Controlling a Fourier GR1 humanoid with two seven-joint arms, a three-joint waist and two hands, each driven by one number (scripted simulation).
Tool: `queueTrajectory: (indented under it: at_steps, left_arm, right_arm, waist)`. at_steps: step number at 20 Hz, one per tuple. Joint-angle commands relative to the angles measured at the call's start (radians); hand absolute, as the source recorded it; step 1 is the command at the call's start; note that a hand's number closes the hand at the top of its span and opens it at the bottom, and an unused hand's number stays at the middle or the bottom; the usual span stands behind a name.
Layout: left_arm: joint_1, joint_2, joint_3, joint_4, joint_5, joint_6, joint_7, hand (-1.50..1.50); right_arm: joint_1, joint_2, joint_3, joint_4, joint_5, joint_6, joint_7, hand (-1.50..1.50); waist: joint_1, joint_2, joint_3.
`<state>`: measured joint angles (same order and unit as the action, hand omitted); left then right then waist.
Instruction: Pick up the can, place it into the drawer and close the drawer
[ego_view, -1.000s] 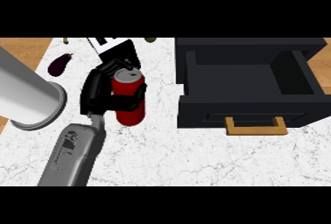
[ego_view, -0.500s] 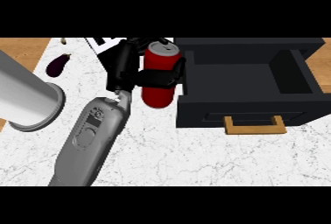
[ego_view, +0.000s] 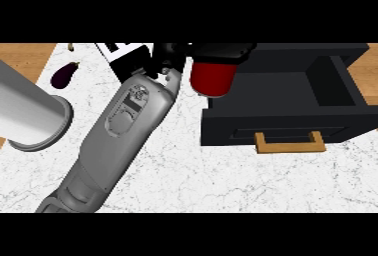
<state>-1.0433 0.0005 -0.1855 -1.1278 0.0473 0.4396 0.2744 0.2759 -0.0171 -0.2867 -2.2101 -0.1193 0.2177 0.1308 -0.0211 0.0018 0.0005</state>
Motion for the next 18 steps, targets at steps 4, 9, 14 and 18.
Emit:
queueTrajectory:
  at_steps: [4,9,14,18]
  left_arm:
    - [-0.245,0.000,-0.005,0.230,0.069,0.050,0.006,1.50]
    - [-0.339,0.000,-0.014,0.388,0.128,0.067,-0.040,1.50]
    - [-0.371,0.000,-0.096,0.507,0.220,0.115,-0.144,1.50]
    - [-0.413,0.000,-0.144,0.556,0.265,0.127,-0.135,1.50]
  right_arm:
    - [-0.038,0.016,0.017,0.035,0.037,-0.030,-0.020,-1.50]
    - [-0.010,-0.010,-0.021,0.056,-0.015,0.024,-0.047,-1.50]
    - [-0.047,-0.001,0.019,0.037,0.006,-0.002,-0.005,-1.50]
    - [-0.067,-0.024,-0.009,0.052,-0.010,-0.010,0.009,-1.50]
  waist:
    - [-0.007,0.003,0.000]
    - [-0.021,0.005,0.001]
    - [-0.045,0.012,0.001]
    - [-0.042,0.009,0.001]
